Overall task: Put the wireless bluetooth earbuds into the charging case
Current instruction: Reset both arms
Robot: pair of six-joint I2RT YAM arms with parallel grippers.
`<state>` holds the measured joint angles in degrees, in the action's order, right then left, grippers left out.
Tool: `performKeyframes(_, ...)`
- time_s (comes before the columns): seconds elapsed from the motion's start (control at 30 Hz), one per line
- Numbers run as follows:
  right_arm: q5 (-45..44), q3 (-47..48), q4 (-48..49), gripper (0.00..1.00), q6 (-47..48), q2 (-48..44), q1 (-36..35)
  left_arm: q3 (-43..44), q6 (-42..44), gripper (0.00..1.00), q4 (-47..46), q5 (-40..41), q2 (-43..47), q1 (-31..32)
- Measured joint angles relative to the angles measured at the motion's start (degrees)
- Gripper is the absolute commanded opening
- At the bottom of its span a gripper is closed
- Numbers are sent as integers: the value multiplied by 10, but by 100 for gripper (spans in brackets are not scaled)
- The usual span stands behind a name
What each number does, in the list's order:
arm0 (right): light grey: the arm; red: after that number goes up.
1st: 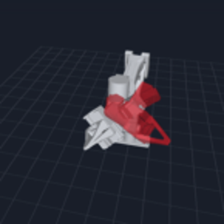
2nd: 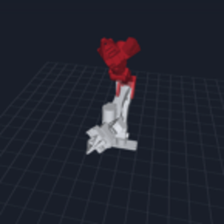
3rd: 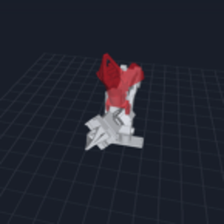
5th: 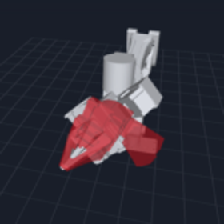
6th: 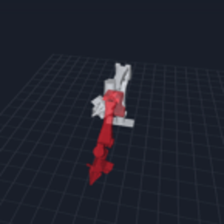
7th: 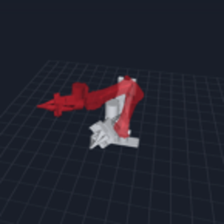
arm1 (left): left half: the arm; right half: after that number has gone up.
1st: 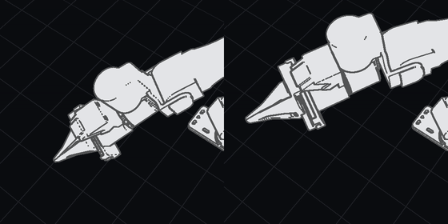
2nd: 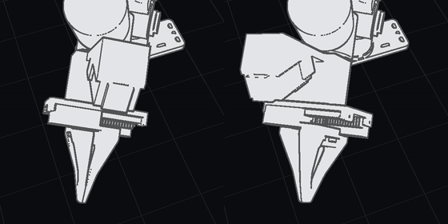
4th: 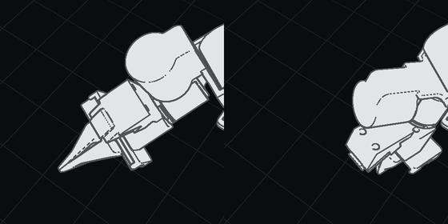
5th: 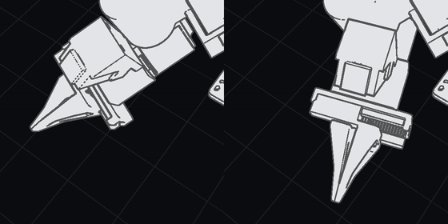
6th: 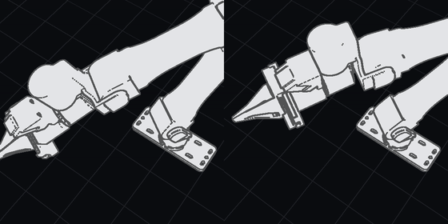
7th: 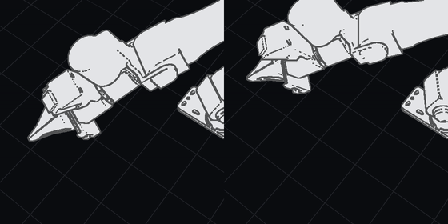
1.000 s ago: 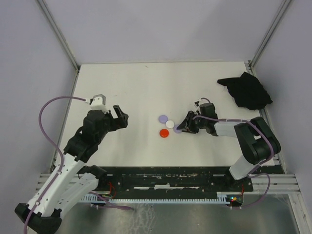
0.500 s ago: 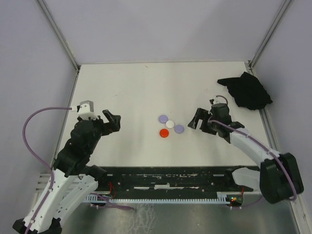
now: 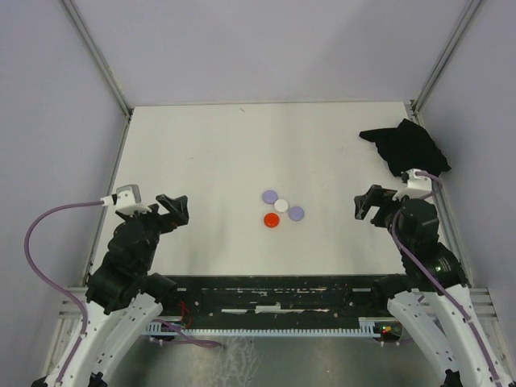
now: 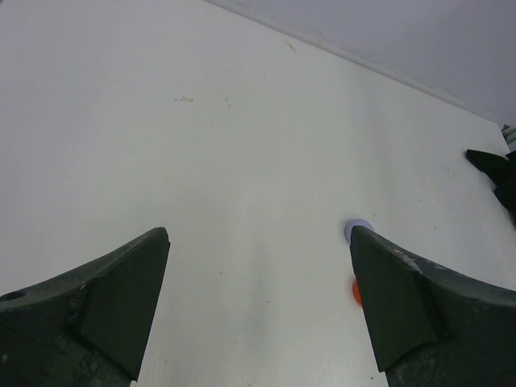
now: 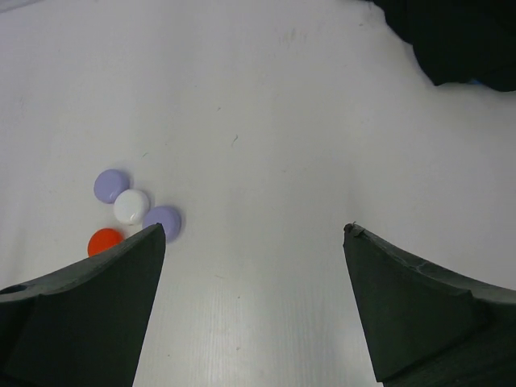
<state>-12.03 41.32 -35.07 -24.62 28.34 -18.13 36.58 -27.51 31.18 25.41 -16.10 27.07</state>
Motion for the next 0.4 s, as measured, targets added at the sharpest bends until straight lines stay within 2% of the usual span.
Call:
performKeyframes(0.17,-50,-20,-14,99,18,-59,0,-26,0,99,-18,3,7,0)
performKeyframes(0.4,-58,-26,-31,99,41,-66,0,-28,0,99,-32,6,-5,0)
